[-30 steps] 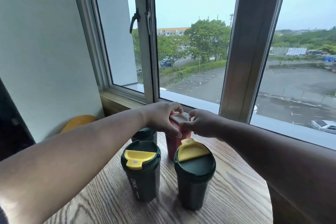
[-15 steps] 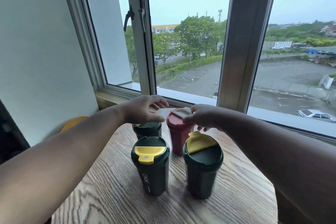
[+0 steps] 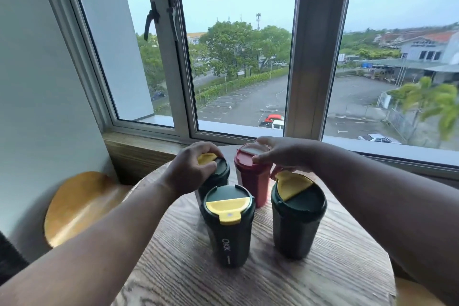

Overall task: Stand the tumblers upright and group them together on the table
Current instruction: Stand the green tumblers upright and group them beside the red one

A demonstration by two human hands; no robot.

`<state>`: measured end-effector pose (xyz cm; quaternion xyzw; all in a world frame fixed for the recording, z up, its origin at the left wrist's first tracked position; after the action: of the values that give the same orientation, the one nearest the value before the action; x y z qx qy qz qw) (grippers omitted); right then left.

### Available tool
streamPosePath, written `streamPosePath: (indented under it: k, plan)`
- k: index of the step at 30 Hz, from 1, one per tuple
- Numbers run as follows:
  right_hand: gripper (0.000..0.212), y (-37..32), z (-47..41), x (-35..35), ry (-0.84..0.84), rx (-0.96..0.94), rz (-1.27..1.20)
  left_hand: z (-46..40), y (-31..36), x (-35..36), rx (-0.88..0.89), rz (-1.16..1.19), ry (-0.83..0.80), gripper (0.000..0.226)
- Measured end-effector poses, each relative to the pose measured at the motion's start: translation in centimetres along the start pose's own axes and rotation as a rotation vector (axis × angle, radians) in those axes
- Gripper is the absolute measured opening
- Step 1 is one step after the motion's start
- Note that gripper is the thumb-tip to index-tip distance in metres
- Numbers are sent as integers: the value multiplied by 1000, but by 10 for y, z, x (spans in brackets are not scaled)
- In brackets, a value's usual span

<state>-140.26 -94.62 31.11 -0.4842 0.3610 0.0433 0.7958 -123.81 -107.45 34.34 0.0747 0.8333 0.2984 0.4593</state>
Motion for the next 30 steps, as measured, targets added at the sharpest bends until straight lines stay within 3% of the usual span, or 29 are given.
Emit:
streamPosePath:
  k: [3,8,30]
  plan:
    - [86,3,0,0,35,-19,-97,-2,3,-3,-19,9,72,24]
    - [64,8,-8,-2,55,-46,-200,-6,10,0,-11,-13,116,25]
    - [68,-2,-6,0,116,-47,-76,4,20,0,-15,-143,65,28]
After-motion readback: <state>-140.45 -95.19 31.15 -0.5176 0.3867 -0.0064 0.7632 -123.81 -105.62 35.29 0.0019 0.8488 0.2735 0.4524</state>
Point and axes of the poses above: each hand's wrist, its own z-axis away from the middle knuckle, its own x-axis out of the palm, y = z × x, the point moved 10 cm from there along -z, towards the middle knuckle, and after that the axes turned 8 degrees about -z, right-handed, at the moved point
